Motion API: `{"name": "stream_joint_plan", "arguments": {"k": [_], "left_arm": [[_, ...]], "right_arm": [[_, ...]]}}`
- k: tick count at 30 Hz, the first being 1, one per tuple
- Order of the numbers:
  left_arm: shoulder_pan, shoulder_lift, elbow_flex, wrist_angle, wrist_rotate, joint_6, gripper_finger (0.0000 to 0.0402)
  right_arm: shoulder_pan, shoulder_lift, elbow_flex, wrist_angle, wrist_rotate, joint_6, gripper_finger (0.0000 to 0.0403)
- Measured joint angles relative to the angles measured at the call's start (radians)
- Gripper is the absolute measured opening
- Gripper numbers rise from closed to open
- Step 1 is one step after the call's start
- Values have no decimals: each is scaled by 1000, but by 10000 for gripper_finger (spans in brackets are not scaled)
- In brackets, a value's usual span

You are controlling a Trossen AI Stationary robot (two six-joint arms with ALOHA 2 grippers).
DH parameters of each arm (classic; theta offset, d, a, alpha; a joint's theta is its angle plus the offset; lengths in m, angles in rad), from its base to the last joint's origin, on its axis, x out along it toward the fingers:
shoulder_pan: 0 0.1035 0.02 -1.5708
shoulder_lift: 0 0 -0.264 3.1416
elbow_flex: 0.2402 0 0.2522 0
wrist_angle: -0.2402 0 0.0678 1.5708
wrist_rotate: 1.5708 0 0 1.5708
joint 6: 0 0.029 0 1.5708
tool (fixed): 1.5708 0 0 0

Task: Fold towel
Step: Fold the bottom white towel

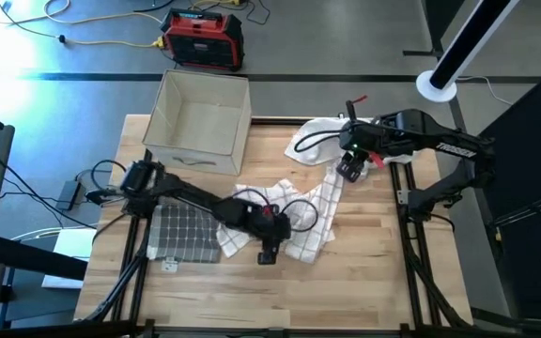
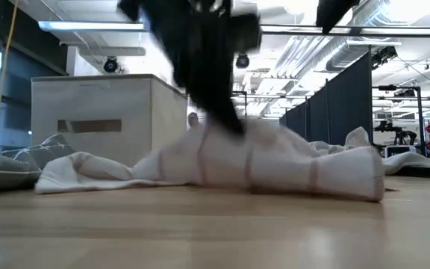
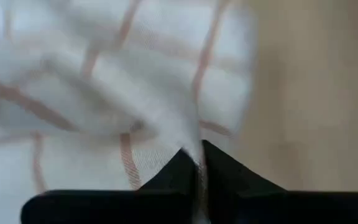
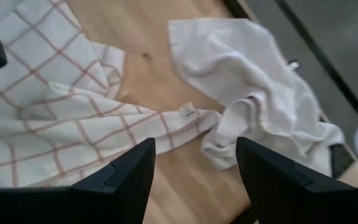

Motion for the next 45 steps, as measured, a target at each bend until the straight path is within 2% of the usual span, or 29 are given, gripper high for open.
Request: {"name": "stream_joint_plan", "arguments": {"k": [5, 7, 9, 12, 15, 20, 23, 28, 32, 36, 38, 41, 45], "left_arm": [[62, -84, 150, -309, 245, 99, 3], [102, -115, 187, -412, 309, 127, 4], [145, -140, 206, -498, 328, 159, 2], [225, -152, 205, -569, 317, 186, 2], [304, -137, 205, -571, 280, 194, 1], [400, -60, 204, -512, 103, 198, 1], [423, -31, 204, -492, 70, 271, 7], [420, -24, 204, -491, 19, 342, 54], [430, -43, 204, -511, -69, 321, 109], [417, -95, 204, -600, -119, 280, 161], [402, -129, 204, -667, -119, 231, 182], [351, -196, 166, -729, -53, 126, 202], [227, -286, 6, -617, -7, 13, 211]], "right_arm": [[37, 0, 0, 0, -43, -47, 210], [44, 0, 0, 0, -46, -49, 210], [49, 0, 0, 1, -63, -36, 210], [60, 0, 0, 0, -84, -4, 210], [84, 0, -17, 1, -88, 37, 210], [135, 0, -67, 0, -86, 101, 210], [164, 0, -101, 0, -86, 159, 210], [212, 0, -125, 2, -82, 246, 210], [238, 0, -125, 10, -51, 289, 210], [243, 0, -125, 16, -11, 304, 210], [242, 0, -125, 29, 8, 304, 211], [240, 0, -125, 39, 39, 302, 211], [230, 0, -125, 47, 88, 301, 211]]}}
